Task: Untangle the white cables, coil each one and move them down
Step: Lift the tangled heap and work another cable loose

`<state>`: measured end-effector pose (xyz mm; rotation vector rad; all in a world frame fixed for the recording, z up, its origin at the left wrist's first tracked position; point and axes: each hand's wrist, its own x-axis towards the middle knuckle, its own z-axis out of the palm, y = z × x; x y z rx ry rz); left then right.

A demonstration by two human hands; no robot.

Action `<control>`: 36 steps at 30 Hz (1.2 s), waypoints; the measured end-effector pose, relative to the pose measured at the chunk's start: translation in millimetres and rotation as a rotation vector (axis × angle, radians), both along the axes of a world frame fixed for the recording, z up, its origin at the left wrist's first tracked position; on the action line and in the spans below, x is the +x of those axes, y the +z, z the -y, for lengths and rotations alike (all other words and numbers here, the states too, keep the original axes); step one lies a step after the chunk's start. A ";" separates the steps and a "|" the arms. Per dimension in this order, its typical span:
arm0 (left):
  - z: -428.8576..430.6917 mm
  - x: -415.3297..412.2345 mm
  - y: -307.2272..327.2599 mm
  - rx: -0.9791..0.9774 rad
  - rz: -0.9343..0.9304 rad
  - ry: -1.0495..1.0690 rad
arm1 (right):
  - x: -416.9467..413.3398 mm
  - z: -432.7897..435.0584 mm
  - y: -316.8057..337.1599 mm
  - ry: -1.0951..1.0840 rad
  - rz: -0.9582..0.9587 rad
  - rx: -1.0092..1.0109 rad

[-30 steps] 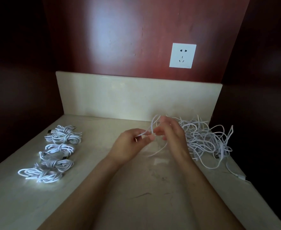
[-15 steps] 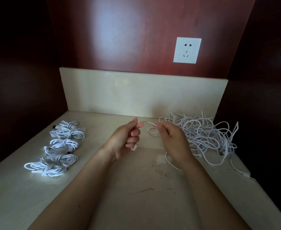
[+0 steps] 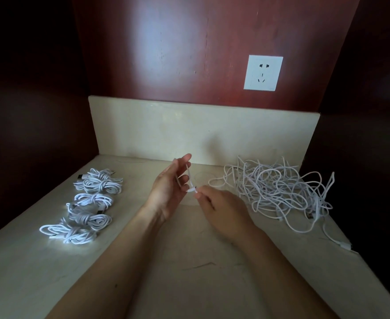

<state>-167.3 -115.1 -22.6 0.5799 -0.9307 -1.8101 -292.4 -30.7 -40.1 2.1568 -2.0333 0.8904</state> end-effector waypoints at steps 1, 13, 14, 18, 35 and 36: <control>1.7 0.2 0.1 0.009 -0.010 0.003 | 0.9 0.4 -1.9 0.022 -0.022 0.032; 3.3 14.3 -4.1 -0.331 0.467 0.055 | 5.5 -6.0 3.4 0.158 -0.024 0.116; 4.0 13.3 -3.8 -0.322 0.467 0.080 | 6.1 -6.0 3.5 0.164 -0.034 0.124; 6.7 12.5 -2.5 -0.259 0.380 0.091 | 8.7 -5.3 0.0 0.166 -0.088 0.143; 17.6 8.3 -4.2 0.006 0.010 0.106 | 8.6 -3.6 1.9 0.185 0.103 0.145; 18.0 8.7 -3.9 0.019 0.005 0.104 | 7.9 -3.0 1.4 0.182 0.118 0.157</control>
